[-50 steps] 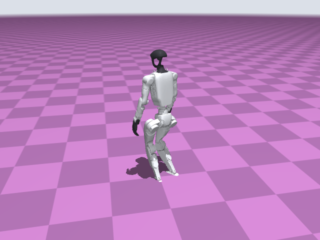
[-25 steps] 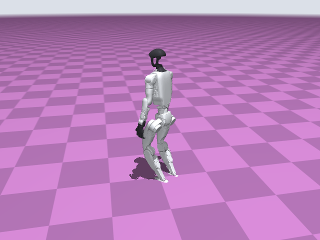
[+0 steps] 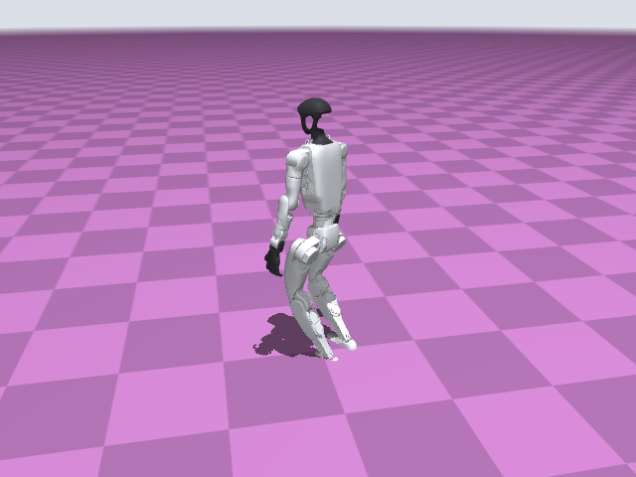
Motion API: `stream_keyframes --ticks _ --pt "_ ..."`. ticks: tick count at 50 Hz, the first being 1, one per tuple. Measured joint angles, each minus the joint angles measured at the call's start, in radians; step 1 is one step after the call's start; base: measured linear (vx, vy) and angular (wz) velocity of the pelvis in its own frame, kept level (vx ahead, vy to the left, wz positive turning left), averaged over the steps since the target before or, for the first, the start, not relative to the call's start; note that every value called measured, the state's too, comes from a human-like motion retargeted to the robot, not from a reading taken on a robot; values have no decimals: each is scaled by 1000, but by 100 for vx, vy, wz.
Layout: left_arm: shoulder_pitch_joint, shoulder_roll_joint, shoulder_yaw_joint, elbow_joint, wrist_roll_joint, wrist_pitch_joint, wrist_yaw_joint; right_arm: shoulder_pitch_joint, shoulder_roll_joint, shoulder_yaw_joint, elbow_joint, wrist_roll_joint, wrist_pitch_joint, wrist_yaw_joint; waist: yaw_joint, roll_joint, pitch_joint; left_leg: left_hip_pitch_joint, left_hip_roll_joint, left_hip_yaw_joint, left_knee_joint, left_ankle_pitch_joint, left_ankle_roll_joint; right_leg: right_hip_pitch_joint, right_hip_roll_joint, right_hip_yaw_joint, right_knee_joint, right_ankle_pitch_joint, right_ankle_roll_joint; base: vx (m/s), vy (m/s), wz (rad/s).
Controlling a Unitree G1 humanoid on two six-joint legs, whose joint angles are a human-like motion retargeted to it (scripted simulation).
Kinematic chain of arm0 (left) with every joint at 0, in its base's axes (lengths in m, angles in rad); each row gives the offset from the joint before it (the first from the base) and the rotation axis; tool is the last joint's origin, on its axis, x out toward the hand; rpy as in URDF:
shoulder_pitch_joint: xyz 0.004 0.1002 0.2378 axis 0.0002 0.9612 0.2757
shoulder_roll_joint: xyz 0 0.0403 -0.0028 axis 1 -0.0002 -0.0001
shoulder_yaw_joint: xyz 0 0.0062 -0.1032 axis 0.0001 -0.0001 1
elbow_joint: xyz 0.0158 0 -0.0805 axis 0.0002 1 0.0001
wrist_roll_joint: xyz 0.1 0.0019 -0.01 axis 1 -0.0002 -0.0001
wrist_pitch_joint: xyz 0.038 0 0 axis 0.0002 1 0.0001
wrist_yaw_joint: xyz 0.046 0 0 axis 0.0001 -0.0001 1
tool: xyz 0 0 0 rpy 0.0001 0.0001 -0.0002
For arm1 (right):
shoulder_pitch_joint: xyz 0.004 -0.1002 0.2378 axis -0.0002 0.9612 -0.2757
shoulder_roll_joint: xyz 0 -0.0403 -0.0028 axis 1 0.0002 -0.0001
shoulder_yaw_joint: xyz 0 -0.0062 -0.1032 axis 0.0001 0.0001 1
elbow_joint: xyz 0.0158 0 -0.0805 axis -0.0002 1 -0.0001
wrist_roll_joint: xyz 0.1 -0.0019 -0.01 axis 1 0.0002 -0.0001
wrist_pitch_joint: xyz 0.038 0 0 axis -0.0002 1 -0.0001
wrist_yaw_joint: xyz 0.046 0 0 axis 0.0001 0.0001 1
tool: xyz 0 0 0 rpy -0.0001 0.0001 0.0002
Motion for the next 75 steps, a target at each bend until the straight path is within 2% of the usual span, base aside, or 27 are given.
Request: stream_keyframes --ticks 15,22,26,30,32,38,43,49,53,58,62,65,68,70,75 --pt "36 4 3 -2 -59 -6 1 19 22 5 35 38 14 -5 29 26 0 32 54 -8 16 -27 5 89 101 27 -179 3 -4 7 -2 -25" --pt "48 -13 -7 -21 -71 -14 14 38 7 18 33 51 5 -26 30 25 10 46 46 -2 38 -60 26 91 104 52 -145 -14 0 6 5 -16" --pt "35 -16 -9 -40 -78 -17 26 53 1 18 27 57 1 -43 19 11 20 62 20 1 53 -74 40 68 81 75 -50 -7 6 4 4 -3" --pt "28 -12 -7 -50 -95 -16 37 68 -1 7 21 74 -2 -57 -1 -11 38 88 -15 5 66 -86 51 6 30 87 129 83 13 5 2 1" --pt "23 -8 -4 -50 -108 -12 42 71 -1 -3 21 91 -3 -61 -12 -14 43 107 -28 0 53 -90 54 -46 21 97 224 96 -2 10 2 -1" --pt "11 -6 0 -36 -130 -1 55 87 2 -39 41 137 -3 -68 -43 -7 57 168 -36 -20 7 -101 54 -202 43 110 378 148 -14 18 -1 -8" --pt "7 -17 -16 -38 -113 -7 62 111 21 -62 57 156 0 -71 -54 19 72 212 -2 -39 1 -130 55 -290 86 78 258 171 8 28 -5 -17" --pt "8 -26 -55 -44 -59 -33 55 117 25 -85 67 177 -1 -83 -33 57 65 252 50 -48 -24 -140 51 -339 168 37 -108 241 88 35 -10 -34" --pt "11 -28 -75 -46 -45 -43 49 124 25 -101 72 199 -6 -99 -10 83 51 277 89 -42 -10 -146 26 -325 217 6 -279 279 104 42 -13 -46" --pt "33 -32 -71 -31 -76 -45 42 144 30 -107 85 226 -10 -122 12 132 56 314 156 -104 149 -133 -38 -278 296 -33 -211 317 55 48 -12 -60" --pt "57 -30 -63 -12 -114 -46 29 163 36 -92 94 234 -12 -123 25 185 60 319 189 -180 309 21 -150 -203 394 -51 -180 306 -11 48 -8 -65" --pt "70 -22 -61 -16 -125 -45 14 182 38 -72 80 234 -15 -111 34 221 60 270 221 -210 488 213 -251 -145 462 -50 -177 275 -55 44 -3 -51" --pt "62 -10 -61 -48 -121 -45 5 200 29 -66 57 229 -16 -101 48 239 60 177 262 -194 683 354 -293 -88 501 -35 -178 233 -85 44 -1 -36" --pt "47 -1 -60 -77 -119 -45 6 208 19 -66 46 224 -14 -98 61 238 61 96 299 -168 798 346 -262 -46 515 -19 -185 208 -91 45 -2 -27" --pt "5 15 -53 -150 -110 -55 16 214 0 -72 24 212 -13 -93 105 218 67 -122 349 -125 913 146 -138 83 518 42 -235 150 -79 47 -4 -31"
